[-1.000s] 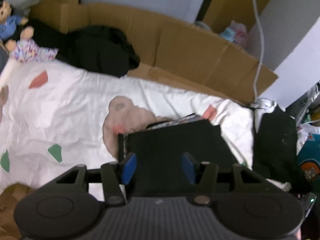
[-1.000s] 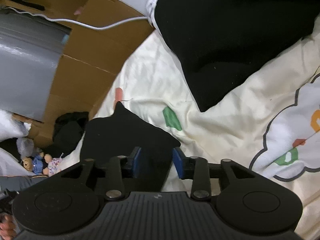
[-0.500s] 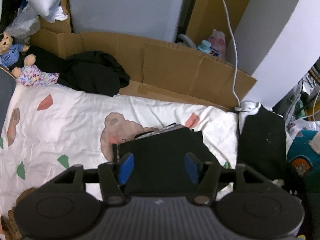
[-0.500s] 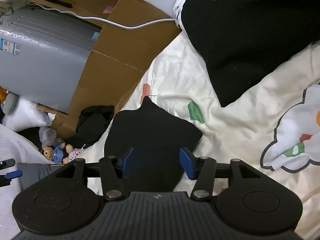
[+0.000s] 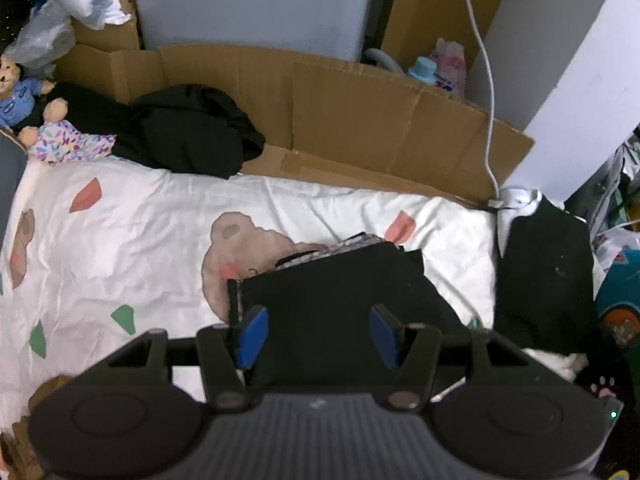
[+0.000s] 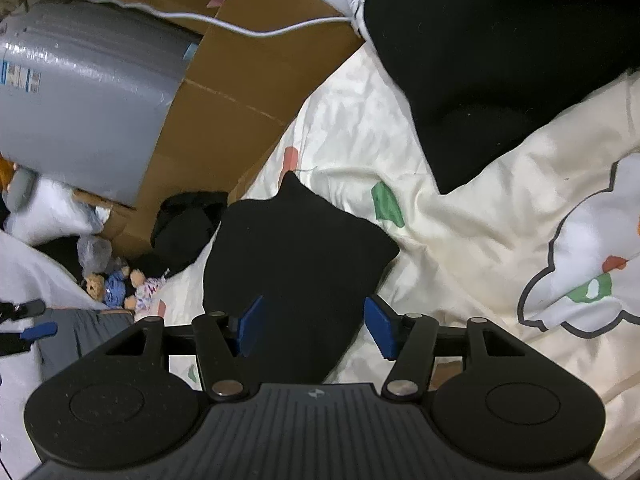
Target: Fold clothes
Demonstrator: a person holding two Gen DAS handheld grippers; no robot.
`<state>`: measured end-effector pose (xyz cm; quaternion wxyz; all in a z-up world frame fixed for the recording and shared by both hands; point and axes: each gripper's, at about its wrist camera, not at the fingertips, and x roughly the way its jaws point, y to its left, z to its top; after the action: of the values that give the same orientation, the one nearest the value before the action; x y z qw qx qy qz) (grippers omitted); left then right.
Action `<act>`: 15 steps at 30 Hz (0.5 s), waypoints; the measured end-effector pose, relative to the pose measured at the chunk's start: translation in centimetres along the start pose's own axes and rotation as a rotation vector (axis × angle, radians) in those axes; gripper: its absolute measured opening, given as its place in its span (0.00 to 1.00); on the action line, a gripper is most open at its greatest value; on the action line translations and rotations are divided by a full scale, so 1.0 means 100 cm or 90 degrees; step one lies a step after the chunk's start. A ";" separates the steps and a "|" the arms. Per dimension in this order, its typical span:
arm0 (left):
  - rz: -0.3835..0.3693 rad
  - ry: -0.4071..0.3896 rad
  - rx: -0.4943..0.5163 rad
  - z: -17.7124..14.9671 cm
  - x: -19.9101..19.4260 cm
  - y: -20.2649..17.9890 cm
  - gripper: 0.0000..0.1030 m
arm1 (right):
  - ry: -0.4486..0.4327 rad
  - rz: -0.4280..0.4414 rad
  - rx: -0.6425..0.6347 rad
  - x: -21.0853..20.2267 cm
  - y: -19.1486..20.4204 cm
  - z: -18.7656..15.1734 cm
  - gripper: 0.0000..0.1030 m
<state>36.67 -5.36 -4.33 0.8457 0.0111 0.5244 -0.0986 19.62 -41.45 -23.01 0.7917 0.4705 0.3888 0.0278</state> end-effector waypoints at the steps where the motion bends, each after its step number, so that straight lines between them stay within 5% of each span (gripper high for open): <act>1: -0.001 0.002 0.018 0.002 0.005 -0.001 0.58 | 0.002 -0.004 -0.009 0.002 0.002 -0.001 0.59; 10: -0.033 0.026 0.245 0.005 0.075 -0.031 0.58 | -0.032 -0.044 -0.066 0.020 0.010 0.005 0.59; 15: -0.095 -0.038 0.294 -0.005 0.105 -0.037 0.58 | -0.052 -0.099 -0.118 0.027 0.021 -0.002 0.59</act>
<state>40.09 -10.52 -13.55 0.8262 0.1625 0.4623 -0.2781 22.04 -39.04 -23.10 0.8467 0.3645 0.3872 -0.0173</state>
